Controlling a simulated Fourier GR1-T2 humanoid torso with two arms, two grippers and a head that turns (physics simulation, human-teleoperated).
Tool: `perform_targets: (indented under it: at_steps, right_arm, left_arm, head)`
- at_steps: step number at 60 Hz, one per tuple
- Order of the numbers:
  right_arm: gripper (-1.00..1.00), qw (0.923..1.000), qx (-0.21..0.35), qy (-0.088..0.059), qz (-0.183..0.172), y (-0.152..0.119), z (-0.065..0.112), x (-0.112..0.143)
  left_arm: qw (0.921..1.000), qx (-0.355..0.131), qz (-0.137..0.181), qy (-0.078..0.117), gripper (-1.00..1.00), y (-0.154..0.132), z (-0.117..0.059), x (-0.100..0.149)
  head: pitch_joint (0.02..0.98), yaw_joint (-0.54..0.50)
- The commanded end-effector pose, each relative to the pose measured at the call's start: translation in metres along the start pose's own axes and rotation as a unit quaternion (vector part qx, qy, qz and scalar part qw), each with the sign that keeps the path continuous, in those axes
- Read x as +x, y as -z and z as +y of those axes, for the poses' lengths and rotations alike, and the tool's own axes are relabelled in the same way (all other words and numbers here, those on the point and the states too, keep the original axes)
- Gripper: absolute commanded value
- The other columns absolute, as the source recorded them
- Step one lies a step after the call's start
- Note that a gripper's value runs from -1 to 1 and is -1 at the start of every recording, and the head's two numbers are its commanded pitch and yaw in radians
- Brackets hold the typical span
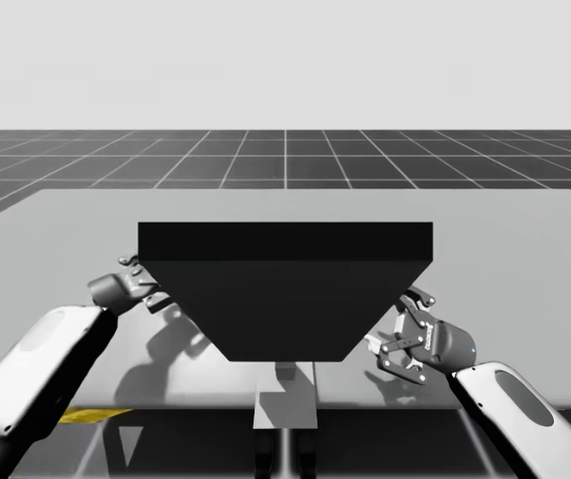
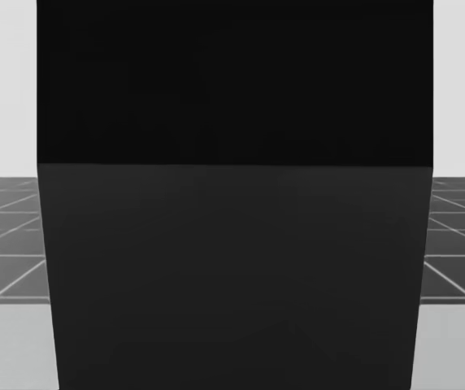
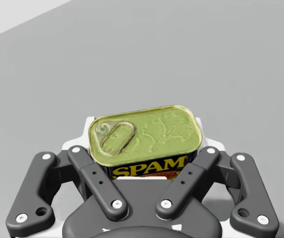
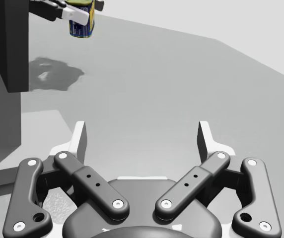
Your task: Reach around the screen and pick up the object behind it.
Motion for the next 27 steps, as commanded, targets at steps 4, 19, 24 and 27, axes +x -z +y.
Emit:
perform_targets:
  at_steps: [4,19,24,27]
  right_arm:
    - [-1.0,1.0,-0.002,-0.001,-0.001,0.0,-0.001,0.0]
    - [-1.0,1.0,-0.004,-0.002,-0.005,-0.002,-0.002,0.001]
    - [-1.0,1.0,-0.005,-0.003,-0.006,-0.002,-0.002,0.001]
    - [-1.0,0.9999,-0.009,-0.005,-0.007,-0.002,-0.002,0.001]
  left_arm:
    - [0.9968,0.014,-0.062,0.048,1.0,-0.035,0.025,0.065]
    - [0.986,0.061,-0.128,0.088,1.0,-0.059,0.023,0.135]
    - [0.9809,0.075,-0.149,0.099,1.0,-0.064,0.018,0.156]
    - [0.9768,0.085,-0.164,0.108,1.0,-0.065,0.014,0.168]
  head:
    - [0.185,0.0]
    - [0.178,0.0]
    - [0.176,0.0]
    - [0.176,0.0]
